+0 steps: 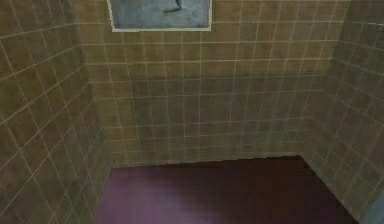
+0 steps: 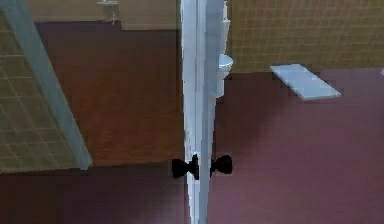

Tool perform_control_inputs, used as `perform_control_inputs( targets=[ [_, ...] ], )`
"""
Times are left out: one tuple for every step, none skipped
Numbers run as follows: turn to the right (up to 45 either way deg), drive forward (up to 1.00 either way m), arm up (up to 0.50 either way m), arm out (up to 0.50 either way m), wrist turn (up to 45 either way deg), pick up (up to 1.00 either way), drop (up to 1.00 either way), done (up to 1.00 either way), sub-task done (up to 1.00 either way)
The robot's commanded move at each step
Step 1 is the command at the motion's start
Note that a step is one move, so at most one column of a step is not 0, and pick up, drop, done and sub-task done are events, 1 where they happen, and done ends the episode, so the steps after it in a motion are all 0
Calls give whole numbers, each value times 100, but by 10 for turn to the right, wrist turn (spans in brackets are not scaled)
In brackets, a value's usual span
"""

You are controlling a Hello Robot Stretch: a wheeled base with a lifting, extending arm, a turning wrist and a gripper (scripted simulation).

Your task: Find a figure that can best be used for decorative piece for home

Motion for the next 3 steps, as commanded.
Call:
perform_control_inputs(
  targets=[
    [360,0,0,0,0,0,0,0,0],
    [0,45,0,0,0,0,0,0,0],
    [450,0,0,0,0,0,0,0,0]
  ],
)
